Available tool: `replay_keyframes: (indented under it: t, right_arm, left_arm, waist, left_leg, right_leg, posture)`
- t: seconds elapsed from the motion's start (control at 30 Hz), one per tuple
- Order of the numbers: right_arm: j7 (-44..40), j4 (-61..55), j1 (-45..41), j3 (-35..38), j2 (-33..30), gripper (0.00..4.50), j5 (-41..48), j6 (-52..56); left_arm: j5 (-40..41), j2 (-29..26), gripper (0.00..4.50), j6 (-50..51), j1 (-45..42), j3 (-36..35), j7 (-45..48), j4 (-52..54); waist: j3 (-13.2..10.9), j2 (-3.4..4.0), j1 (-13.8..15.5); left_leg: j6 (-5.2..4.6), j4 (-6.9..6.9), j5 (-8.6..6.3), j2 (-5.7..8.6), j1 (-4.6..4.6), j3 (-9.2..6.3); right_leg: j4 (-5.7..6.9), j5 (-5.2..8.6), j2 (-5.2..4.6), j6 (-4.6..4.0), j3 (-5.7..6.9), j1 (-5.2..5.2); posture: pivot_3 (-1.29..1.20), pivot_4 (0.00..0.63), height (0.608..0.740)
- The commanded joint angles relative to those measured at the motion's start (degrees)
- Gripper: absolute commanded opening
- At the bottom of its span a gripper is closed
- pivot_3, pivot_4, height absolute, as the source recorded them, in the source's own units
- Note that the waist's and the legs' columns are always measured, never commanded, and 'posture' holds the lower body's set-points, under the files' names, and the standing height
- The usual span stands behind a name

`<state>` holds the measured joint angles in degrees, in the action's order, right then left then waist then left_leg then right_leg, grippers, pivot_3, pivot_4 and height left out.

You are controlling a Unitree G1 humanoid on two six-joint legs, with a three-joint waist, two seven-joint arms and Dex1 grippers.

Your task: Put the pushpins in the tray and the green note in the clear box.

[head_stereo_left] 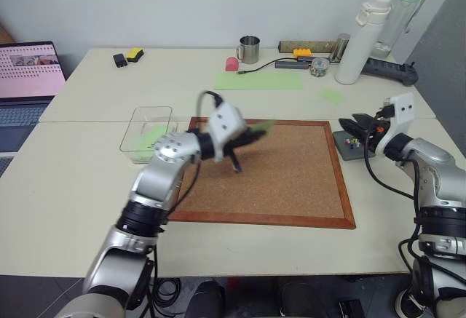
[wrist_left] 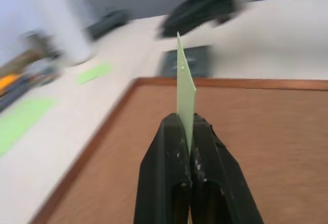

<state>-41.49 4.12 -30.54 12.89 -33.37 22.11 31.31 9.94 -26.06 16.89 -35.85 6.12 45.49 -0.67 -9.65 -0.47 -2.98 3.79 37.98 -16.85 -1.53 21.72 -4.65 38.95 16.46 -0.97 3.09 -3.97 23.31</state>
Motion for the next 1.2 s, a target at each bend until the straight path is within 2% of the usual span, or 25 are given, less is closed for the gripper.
replay_keyframes:
  t: [0.03, 0.13, 0.27, 0.43, 0.67, 0.8, 0.93, 1.2]
  right_arm:
    - [-3.7, -15.6, 0.7, -0.5, -0.4, 2.34, 9.3, 5.8]
    - [-3.2, -24.1, 0.9, -2.0, 0.4, 2.34, 15.3, 10.9]
    - [-3.1, -29.5, 0.1, -4.4, 1.2, 2.34, 20.8, 15.4]
    - [-4.2, -31.7, 1.6, -7.6, 0.3, 2.34, 22.0, 16.5]
    - [-3.5, -32.2, 3.0, -7.8, -0.2, 2.34, 22.6, 16.0]
    - [-3.1, -32.6, 4.7, -8.1, -1.2, 2.36, 21.2, 15.1]
    - [-2.3, -32.8, 6.1, -7.5, -1.7, 2.36, 21.1, 14.8]
    - [0.3, -31.0, 9.5, -5.7, -2.6, 2.36, 18.7, 12.8]
  left_arm:
    - [-1.7, -4.1, 0.0, 4.9, 2.6, -10.2, -9.6, 2.9]
    - [-4.1, -7.2, 0.0, 7.6, 5.9, -14.7, -15.1, 2.7]
    - [-6.7, -9.2, 0.0, 6.6, 7.5, -16.3, -19.3, -1.2]
    - [-9.7, -9.7, 0.0, 5.5, 8.1, -15.5, -23.0, -5.3]
    - [-12.1, -10.4, 0.0, 3.5, 6.2, -13.9, -24.1, -11.0]
    - [-10.8, -9.9, 0.52, 2.6, 5.5, -14.0, -22.8, -11.0]
    - [-10.1, -10.6, 1.39, 1.7, 5.9, -13.8, -21.2, -10.1]
    - [-4.4, -12.0, 3.08, 4.7, 8.3, -12.4, -10.7, 2.4]
  waist:
    - [0.0, 0.0, -0.3]
    - [0.0, 0.0, -0.1]
    - [0.0, -0.03, 1.0]
    - [0.0, -0.08, 1.6]
    - [0.0, -0.08, 1.3]
    - [0.0, -0.09, 1.4]
    - [0.0, -0.09, 1.3]
    - [0.0, -0.1, 1.3]
  left_leg:
    - [0.0, 0.0, 0.0, -0.03, 0.0, -0.01]
    - [0.0, 0.01, 0.0, -0.03, 0.04, -0.12]
    - [0.0, 0.07, 0.0, 0.03, 0.08, -0.18]
    - [0.01, 0.11, 0.0, 0.08, 0.1, -0.19]
    - [0.01, 0.09, 0.0, 0.06, 0.08, -0.18]
    - [0.01, 0.09, 0.0, 0.06, 0.09, -0.19]
    - [0.01, 0.09, 0.0, 0.06, 0.1, -0.18]
    - [0.01, 0.09, 0.01, 0.05, 0.11, -0.19]
  right_leg:
    - [0.0, 0.0, 0.02, 0.0, 0.01, 0.0]
    - [0.0, 0.0, 0.01, 0.0, 0.11, -0.01]
    - [0.0, 0.0, -0.06, 0.0, 0.2, -0.03]
    - [0.0, 0.0, -0.1, 0.0, 0.24, -0.05]
    - [0.02, 0.0, -0.08, 0.0, 0.23, -0.03]
    - [0.01, 0.0, -0.08, 0.0, 0.24, -0.03]
    - [0.01, 0.0, -0.09, 0.0, 0.24, -0.03]
    - [0.01, 0.0, -0.08, 0.0, 0.24, -0.03]
  posture:
    - [0.0, 0.15, 0.74]
    - [0.0, 0.15, 0.74]
    - [0.0, 0.15, 0.74]
    - [0.0, 0.15, 0.74]
    - [0.0, 0.15, 0.74]
    - [0.0, 0.15, 0.74]
    - [0.0, 0.15, 0.74]
    - [0.0, 0.15, 0.74]
